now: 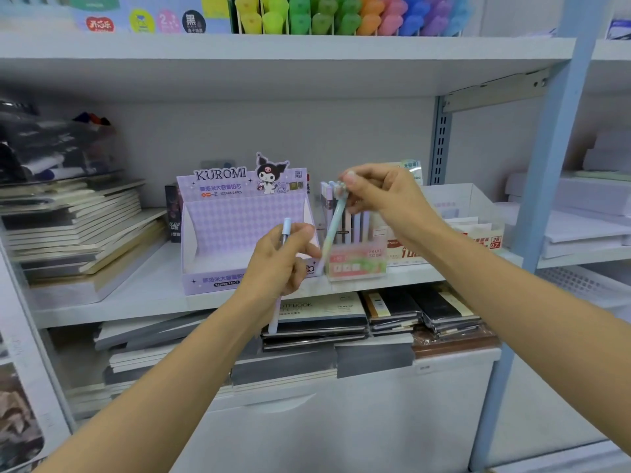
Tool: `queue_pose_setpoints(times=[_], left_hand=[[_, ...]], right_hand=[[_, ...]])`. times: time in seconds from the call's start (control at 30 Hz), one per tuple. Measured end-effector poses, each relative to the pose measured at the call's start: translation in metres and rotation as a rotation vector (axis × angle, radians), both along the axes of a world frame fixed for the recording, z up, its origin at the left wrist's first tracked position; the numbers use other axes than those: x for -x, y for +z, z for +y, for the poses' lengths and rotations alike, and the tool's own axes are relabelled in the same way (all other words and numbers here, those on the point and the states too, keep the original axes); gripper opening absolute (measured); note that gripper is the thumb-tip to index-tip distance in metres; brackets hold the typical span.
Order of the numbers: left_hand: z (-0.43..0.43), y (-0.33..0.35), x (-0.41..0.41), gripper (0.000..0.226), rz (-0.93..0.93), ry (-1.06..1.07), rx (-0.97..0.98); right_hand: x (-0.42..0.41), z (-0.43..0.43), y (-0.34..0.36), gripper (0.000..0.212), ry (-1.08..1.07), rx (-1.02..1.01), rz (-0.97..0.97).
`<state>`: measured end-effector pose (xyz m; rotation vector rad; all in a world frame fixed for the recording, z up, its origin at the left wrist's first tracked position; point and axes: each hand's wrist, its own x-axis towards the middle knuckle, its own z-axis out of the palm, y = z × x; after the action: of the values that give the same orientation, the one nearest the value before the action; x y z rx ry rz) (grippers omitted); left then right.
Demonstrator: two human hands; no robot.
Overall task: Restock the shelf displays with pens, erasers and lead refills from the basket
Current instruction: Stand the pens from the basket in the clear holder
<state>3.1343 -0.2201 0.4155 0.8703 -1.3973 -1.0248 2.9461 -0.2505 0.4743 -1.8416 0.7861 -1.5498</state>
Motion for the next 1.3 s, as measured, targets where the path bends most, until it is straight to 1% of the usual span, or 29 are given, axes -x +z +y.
queue_pose_setpoints(times=[0.07, 0.13, 0.2, 0.27, 0.33, 0.43, 0.6, 0.73, 0.77, 0.87, 0.93, 1.1, 1.23, 1.3], left_hand=[[-0.002, 0.001, -0.003, 0.020, 0.036, -0.018, -0.060], [-0.003, 0.001, -0.005, 0.019, 0.018, -0.009, -0.073], [-0.004, 0.000, -0.008, 0.019, 0.005, -0.031, -0.047], [-0.005, -0.003, -0.010, 0.018, 0.004, -0.091, -0.001], [-0.005, -0.004, -0.013, 0.021, -0.028, -0.128, 0.032], [-0.005, -0.006, -0.016, 0.022, -0.027, -0.132, 0.024], [-0.007, -0.007, -0.017, 0.024, 0.055, -0.137, -0.051], [-0.007, -0.010, -0.019, 0.026, 0.083, -0.182, -0.024], [-0.008, -0.011, -0.020, 0.026, 0.089, -0.185, -0.029], [-0.012, -0.014, -0.023, 0.025, 0.075, -0.171, -0.025], [-0.013, -0.016, -0.022, 0.023, 0.054, -0.156, -0.003], [-0.015, -0.020, -0.023, 0.021, 0.047, -0.141, -0.003], [-0.016, -0.020, -0.026, 0.021, 0.075, -0.119, -0.008], [-0.016, -0.020, -0.026, 0.020, 0.074, -0.112, -0.011]], right_hand=[[0.006, -0.004, 0.009, 0.015, -0.106, 0.040, -0.077], [0.010, -0.010, 0.013, 0.017, -0.209, 0.083, -0.068], [0.010, -0.015, 0.012, 0.019, -0.263, 0.097, -0.057], [0.009, -0.019, 0.009, 0.020, -0.290, 0.108, -0.080], [0.008, -0.022, 0.010, 0.022, -0.312, 0.123, -0.150], [0.009, -0.027, 0.015, 0.022, -0.337, 0.139, -0.236], [0.001, -0.032, 0.006, 0.016, -0.318, 0.152, -0.145], [0.011, -0.034, 0.013, 0.019, -0.377, 0.224, -0.231], [0.015, -0.035, 0.014, 0.018, -0.386, 0.222, -0.212], [0.016, -0.038, 0.007, 0.016, -0.391, 0.183, -0.058], [0.009, -0.039, -0.001, 0.015, -0.373, 0.173, 0.010], [-0.003, -0.041, -0.007, 0.016, -0.371, 0.202, 0.180], [0.001, -0.040, -0.001, 0.013, -0.319, 0.186, 0.267], [-0.002, -0.040, -0.001, 0.014, -0.272, 0.169, 0.268]])
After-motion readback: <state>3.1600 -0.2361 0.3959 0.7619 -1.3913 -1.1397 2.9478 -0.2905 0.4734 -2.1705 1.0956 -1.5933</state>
